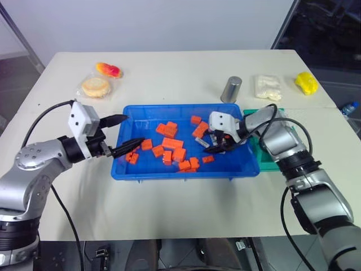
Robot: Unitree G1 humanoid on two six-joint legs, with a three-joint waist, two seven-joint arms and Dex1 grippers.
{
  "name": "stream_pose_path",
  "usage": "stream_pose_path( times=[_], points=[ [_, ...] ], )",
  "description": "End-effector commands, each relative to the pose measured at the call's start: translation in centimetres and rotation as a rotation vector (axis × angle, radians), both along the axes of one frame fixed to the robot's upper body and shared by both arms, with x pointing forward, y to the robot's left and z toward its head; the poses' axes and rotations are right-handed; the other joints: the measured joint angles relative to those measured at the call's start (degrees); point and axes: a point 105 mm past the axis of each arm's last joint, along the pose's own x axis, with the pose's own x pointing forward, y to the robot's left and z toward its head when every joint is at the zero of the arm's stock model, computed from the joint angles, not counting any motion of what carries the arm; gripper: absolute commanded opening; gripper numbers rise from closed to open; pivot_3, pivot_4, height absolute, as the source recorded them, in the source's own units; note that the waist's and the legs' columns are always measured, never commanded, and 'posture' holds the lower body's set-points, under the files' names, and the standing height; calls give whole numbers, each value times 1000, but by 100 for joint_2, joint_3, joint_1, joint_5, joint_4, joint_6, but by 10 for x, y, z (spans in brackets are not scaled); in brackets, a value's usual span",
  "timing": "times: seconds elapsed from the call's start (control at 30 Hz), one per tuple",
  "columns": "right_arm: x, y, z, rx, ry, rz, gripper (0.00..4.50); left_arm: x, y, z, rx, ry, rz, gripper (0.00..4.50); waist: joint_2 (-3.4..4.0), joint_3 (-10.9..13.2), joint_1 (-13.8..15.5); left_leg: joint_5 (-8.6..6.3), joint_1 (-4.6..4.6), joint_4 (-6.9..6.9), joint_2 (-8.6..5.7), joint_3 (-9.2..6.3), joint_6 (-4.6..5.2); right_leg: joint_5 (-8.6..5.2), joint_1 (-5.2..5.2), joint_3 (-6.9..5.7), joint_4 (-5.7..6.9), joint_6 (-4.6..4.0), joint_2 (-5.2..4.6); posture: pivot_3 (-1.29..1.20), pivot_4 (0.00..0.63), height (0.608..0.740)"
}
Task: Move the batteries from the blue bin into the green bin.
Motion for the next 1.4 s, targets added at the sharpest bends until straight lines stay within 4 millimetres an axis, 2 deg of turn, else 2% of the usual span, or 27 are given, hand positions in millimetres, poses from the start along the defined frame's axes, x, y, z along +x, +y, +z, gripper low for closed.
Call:
stream_pose_path(
  times=[0.03,0.1,0.13,0.17,0.23,0.27,0.3,0.33,0.43,0.53,0.6,0.73,0.83,0.9,1.0,1.07,1.17,1.27,1.4],
  points=[
    [2,7,4,-11,10,6,3311,0,-4,11,-1,-58,-9,4500,0,0,-4,0,0,0,0,1,0,0,0,0,0,0,0,0,150,740],
    [4,9,0,-14,21,1,3311,0,-4,12,-7,-63,-4,4500,-1,-1,-5,0,0,1,0,-1,0,0,1,0,0,0,0,0,150,740],
    [5,10,-1,-12,25,-3,2791,1,-4,12,-8,-64,-2,4500,-1,-1,-5,0,1,0,0,-1,0,0,1,0,0,0,0,0,150,740],
    [5,11,-1,-12,28,-2,2471,0,-4,12,-9,-65,0,4500,-1,-1,-5,0,1,1,0,-1,0,0,1,0,0,0,1,0,150,740],
    [5,13,-1,-11,29,3,1404,0,-4,12,-9,-64,2,4500,-1,-1,-2,0,1,0,0,-1,0,0,1,0,0,0,1,0,150,740],
    [5,14,-1,-10,28,4,1047,0,-4,12,-9,-64,4,4500,-1,-1,-2,0,1,0,0,-1,0,0,1,0,0,0,1,0,150,740],
    [6,15,0,-9,25,5,423,0,-4,11,-9,-64,5,4500,-1,-1,-2,0,1,1,0,-1,0,0,2,0,0,0,0,0,150,740],
    [6,16,0,-8,23,8,36,0,-4,11,-9,-63,6,4500,-1,-1,-2,0,1,1,0,-1,0,0,3,0,0,1,0,0,150,740],
    [8,17,3,-9,4,10,26,-1,-4,12,-9,-63,5,4500,-1,-1,-1,0,1,2,0,-1,0,0,3,-1,0,0,0,0,150,740],
    [13,17,18,8,-51,-4,26,-3,-6,12,-18,-49,-18,4500,-1,-1,-2,0,1,1,0,-1,0,0,2,0,0,0,0,0,150,740],
    [19,16,43,40,-112,-19,26,-5,-9,13,-21,-34,-53,4500,0,0,-2,0,0,1,0,-1,0,0,1,0,0,0,0,0,150,740],
    [19,4,105,115,-235,-58,26,-8,-29,20,-38,-34,-180,4500,3,4,32,0,-8,1,0,-2,0,0,-7,-1,1,1,0,0,150,740],
    [10,-23,138,117,-298,-111,26,0,-42,26,-28,-50,-259,4500,2,3,92,0,-13,0,-4,-6,0,0,-7,-5,-2,1,-2,0,150,740],
    [3,-47,148,86,-325,-170,26,3,-52,29,-21,-51,-322,4500,1,2,146,-1,-14,0,-5,-7,1,0,-4,-9,-11,0,-2,0,150,740],
    [-10,-94,145,35,-320,-316,26,7,-63,29,-10,-41,-406,4500,0,2,187,-2,-14,-1,-5,-3,2,0,-3,-8,-18,0,-2,0,150,740],
    [-18,-112,140,27,-301,-388,26,10,-67,28,0,-38,-435,4500,-1,2,179,-2,-15,-1,-6,-5,3,-1,-1,-9,-20,0,-2,0,150,740],
    [-34,-139,119,19,-234,-493,26,15,-71,27,9,-38,-458,4500,1,3,124,-2,-15,0,-4,5,3,-1,-7,1,-17,1,0,0,150,740],
    [-42,-151,103,33,-201,-558,26,21,-72,26,7,-39,-457,4500,4,3,69,-2,-13,0,2,5,4,-1,-10,4,-14,1,9,0,150,740],
    [-40,-160,91,33,-215,-613,26,26,-70,24,3,-41,-441,4500,4,2,-6,-1,-12,4,0,7,4,0,-8,6,-8,2,5,0,150,740]
  ],
)
